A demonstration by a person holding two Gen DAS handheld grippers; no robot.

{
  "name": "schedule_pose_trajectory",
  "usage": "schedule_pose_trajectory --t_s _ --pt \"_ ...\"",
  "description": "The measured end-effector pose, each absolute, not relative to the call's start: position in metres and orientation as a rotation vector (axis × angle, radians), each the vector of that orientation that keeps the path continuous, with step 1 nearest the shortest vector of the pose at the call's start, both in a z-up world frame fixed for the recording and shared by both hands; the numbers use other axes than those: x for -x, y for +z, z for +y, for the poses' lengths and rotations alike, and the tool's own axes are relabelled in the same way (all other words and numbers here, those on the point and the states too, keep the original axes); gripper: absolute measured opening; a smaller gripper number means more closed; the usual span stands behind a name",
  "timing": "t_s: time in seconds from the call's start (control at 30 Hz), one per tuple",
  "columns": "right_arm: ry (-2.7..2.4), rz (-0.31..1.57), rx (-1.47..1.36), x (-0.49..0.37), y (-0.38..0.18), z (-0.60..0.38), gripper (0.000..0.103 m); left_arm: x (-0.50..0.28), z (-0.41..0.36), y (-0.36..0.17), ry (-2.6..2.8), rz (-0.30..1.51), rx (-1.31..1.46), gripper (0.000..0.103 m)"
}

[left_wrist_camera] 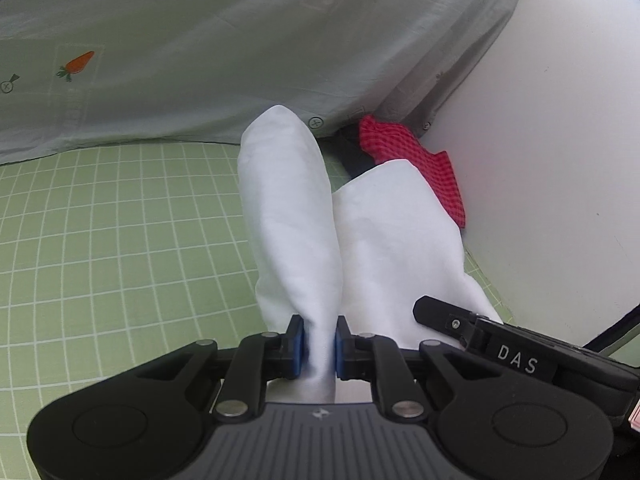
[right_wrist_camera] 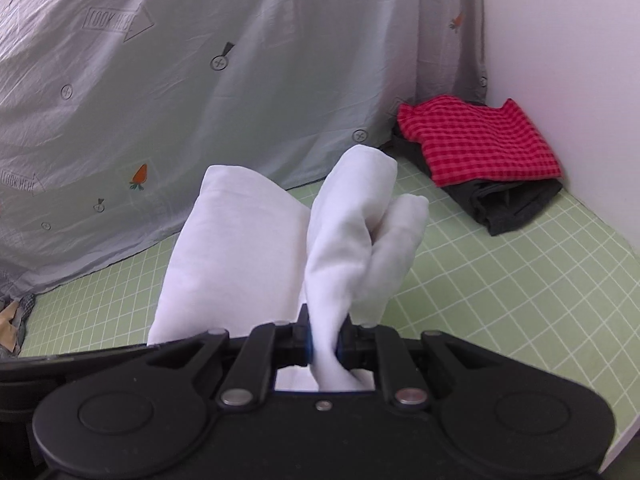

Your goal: Fold clothes

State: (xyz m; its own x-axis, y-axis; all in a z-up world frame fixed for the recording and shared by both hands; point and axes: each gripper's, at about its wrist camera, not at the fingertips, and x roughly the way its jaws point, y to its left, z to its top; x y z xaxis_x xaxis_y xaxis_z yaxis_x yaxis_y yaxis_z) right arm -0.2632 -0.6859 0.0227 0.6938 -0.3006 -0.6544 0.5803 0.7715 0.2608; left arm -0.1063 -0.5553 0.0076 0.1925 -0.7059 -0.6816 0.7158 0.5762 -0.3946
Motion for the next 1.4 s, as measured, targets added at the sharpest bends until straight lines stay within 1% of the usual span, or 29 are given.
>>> schedule_pose_trajectory --t_s 0.17,0.27,0.37,0.63,0.73,0.8,0.83,0.9,0.93,0.97,1.07,1.1,1.13,1.17,1.27,1.3,1.33,1.37,1.4 --pt "-0.493 0.557 -0.515 0.301 0.018 -0.75 0.011 0.141 -0.618 0.017 -0.996 0.925 0.002 0.015" --pt "-0.452 0.525 -0.491 0.316 0.03 -0.794 0.011 0.159 -0.657 0.032 -0.977 0.915 0.046 0.015" --pt "-0.421 0.457 -0.426 0.325 0.049 -0.841 0.011 0.169 -0.703 0.05 -0.989 0.858 0.081 0.015" --pt "-0.398 0.322 -0.335 0.308 0.088 -0.963 0.011 0.164 -0.816 0.097 -1.014 0.708 0.146 0.015" --pt "-0.388 0.282 -0.304 0.295 0.099 -1.006 0.011 0.146 -0.855 0.098 -1.008 0.672 0.159 0.016" --pt "-0.396 0.271 -0.294 0.279 0.093 -1.031 0.011 0.129 -0.881 0.091 -0.989 0.667 0.161 0.016" --pt "-0.413 0.28 -0.288 0.266 0.085 -1.045 0.011 0.119 -0.894 0.086 -0.972 0.669 0.155 0.017" --pt "-0.454 0.315 -0.275 0.239 0.063 -1.071 0.013 0.096 -0.919 0.067 -0.911 0.677 0.103 0.027" --pt "-0.476 0.342 -0.266 0.224 0.048 -1.083 0.02 0.085 -0.929 0.055 -0.881 0.688 0.071 0.032" --pt "-0.5 0.381 -0.255 0.207 0.028 -1.093 0.027 0.075 -0.937 0.042 -0.855 0.716 0.044 0.032" --pt "-0.558 0.547 -0.21 0.167 -0.026 -1.111 0.029 0.053 -0.939 0.007 -0.79 0.779 0.007 0.032" --pt "-0.596 0.604 -0.196 0.159 -0.042 -1.112 0.032 0.046 -0.94 -0.005 -0.768 0.8 -0.005 0.033" --pt "-0.629 0.628 -0.18 0.158 -0.051 -1.111 0.047 0.039 -0.941 -0.017 -0.746 0.82 -0.017 0.04" --pt "-0.634 0.627 -0.154 0.16 -0.058 -1.107 0.057 0.032 -0.942 -0.029 -0.723 0.841 -0.029 0.047" --pt "-0.599 0.647 -0.081 0.175 -0.071 -1.091 0.064 0.031 -0.936 -0.041 -0.703 0.852 -0.041 0.058" --pt "-0.595 0.657 -0.056 0.18 -0.073 -1.085 0.065 0.035 -0.933 -0.042 -0.703 0.852 -0.041 0.059" --pt "-0.592 0.665 -0.041 0.186 -0.076 -1.078 0.071 0.04 -0.928 -0.043 -0.701 0.854 -0.042 0.061" --pt "-0.589 0.67 -0.039 0.192 -0.077 -1.071 0.074 0.044 -0.924 -0.044 -0.699 0.856 -0.044 0.062" --pt "-0.586 0.676 -0.037 0.198 -0.078 -1.064 0.074 0.049 -0.92 -0.044 -0.695 0.859 -0.05 0.066"
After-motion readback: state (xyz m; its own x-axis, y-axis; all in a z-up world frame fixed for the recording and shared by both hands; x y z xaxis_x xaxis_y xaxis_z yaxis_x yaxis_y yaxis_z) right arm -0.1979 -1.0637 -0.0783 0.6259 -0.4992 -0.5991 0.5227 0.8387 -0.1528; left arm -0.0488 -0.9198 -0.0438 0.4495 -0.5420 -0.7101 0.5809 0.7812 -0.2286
